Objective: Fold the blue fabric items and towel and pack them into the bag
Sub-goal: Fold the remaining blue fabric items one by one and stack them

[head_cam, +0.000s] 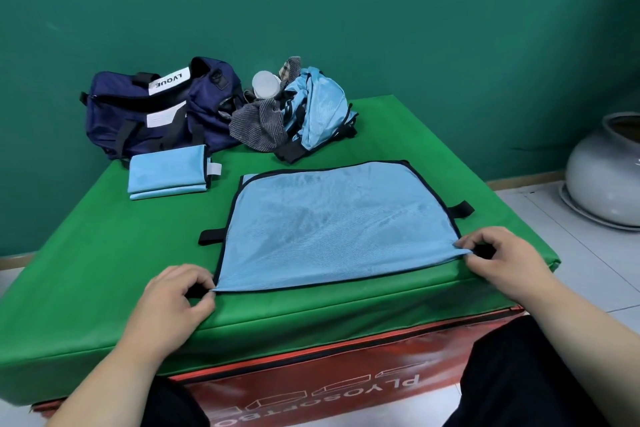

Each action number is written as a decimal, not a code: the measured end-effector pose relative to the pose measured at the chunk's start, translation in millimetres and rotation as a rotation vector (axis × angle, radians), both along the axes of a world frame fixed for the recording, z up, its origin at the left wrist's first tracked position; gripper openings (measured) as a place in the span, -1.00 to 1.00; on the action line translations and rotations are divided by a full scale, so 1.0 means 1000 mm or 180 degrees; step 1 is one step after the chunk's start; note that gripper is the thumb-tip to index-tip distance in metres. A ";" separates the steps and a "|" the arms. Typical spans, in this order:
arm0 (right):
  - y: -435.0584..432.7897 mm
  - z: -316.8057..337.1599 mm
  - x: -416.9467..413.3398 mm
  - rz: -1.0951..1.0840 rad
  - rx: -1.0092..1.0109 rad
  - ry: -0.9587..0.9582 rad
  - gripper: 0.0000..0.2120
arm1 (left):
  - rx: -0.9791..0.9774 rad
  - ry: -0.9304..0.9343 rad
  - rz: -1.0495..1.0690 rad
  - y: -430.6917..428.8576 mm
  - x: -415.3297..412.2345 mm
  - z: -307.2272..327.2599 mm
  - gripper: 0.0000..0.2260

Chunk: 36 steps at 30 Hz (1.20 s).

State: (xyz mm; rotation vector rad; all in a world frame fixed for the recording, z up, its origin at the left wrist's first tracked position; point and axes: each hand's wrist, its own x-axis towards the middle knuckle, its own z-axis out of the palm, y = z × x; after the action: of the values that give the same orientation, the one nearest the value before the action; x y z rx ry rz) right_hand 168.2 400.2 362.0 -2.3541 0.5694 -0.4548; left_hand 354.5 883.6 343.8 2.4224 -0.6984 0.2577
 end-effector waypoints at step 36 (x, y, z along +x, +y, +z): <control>0.012 0.030 -0.052 -0.0022 0.0292 -0.0049 -0.79 | 0.0534 -0.0072 -0.0362 0.029 -0.031 0.065 -0.95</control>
State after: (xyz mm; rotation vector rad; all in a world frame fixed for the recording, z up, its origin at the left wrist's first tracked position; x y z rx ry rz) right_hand 116.3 412.6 392.3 -2.2604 0.5791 -0.4403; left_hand 323.6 912.9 408.9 2.5298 -0.8968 0.1872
